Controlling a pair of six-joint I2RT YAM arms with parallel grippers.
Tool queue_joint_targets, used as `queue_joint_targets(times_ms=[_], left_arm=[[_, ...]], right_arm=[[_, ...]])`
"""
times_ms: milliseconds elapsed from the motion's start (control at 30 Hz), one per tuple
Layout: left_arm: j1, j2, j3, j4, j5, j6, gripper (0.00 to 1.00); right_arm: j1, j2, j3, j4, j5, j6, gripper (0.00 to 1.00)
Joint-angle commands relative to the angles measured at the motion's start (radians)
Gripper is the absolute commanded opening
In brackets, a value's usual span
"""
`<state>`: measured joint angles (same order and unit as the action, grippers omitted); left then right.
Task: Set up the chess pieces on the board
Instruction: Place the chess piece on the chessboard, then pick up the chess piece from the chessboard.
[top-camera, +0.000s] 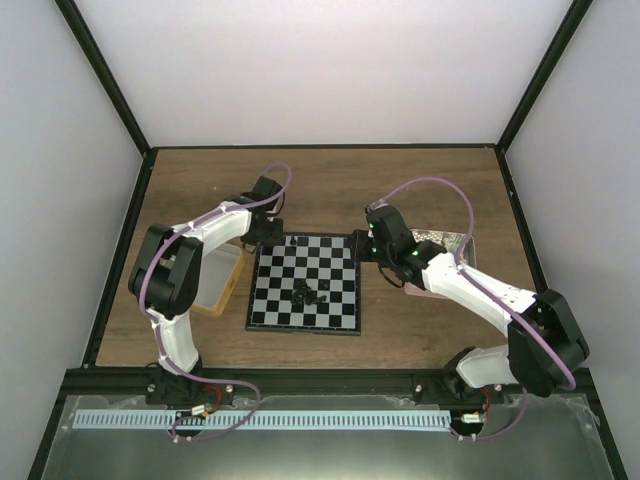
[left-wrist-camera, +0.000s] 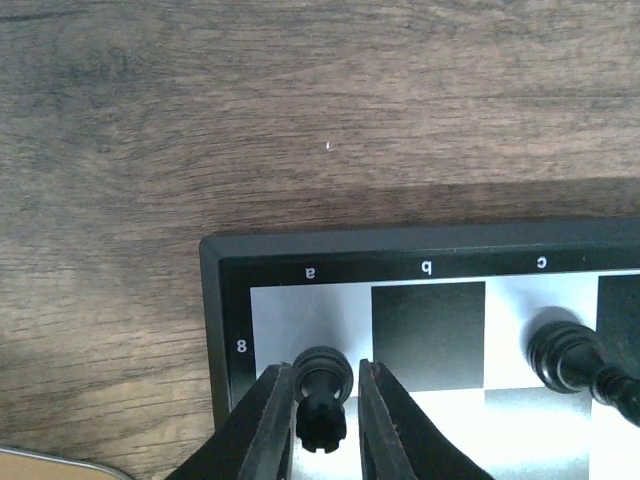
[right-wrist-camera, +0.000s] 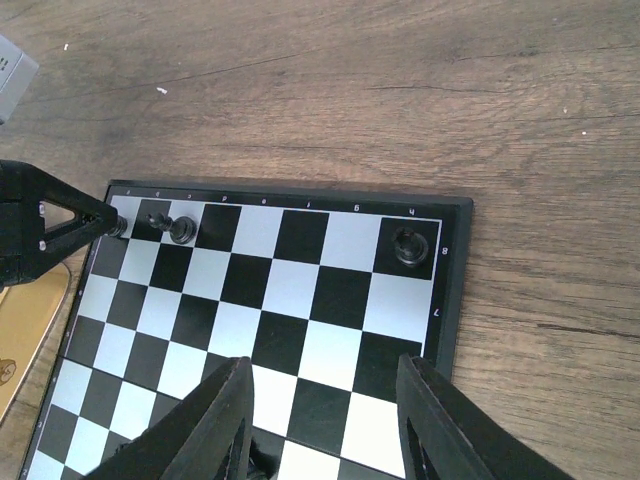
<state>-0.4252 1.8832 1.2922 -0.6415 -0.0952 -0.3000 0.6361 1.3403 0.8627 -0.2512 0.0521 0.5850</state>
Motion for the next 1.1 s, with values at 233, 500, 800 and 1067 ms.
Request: queue_joint_targets(times_ms=[233, 500, 800, 1067], left_arm=[[0.003, -0.088, 0.07, -0.044, -0.031, 0.026, 0.34], [0.003, -0.393, -0.046, 0.07, 0.034, 0.036, 0.41], [0.003, -0.834, -0.26, 0.29, 0.017, 0.133, 0.52], [0.002, -1.126, -0.387, 0.528, -0.014, 0.146, 0.71]], right_arm=[[-0.008, -0.023, 0.009, -0.005, -0.037, -0.033, 0.44], [0.002, -0.015, 0.026, 0.0, -0.201, -0.083, 0.52], [0.168, 0.18, 0.185, -0.111, -0.169, -0.061, 0.52], [0.259, 0.314, 0.303, -0.214, -0.131, -0.043, 0.5]])
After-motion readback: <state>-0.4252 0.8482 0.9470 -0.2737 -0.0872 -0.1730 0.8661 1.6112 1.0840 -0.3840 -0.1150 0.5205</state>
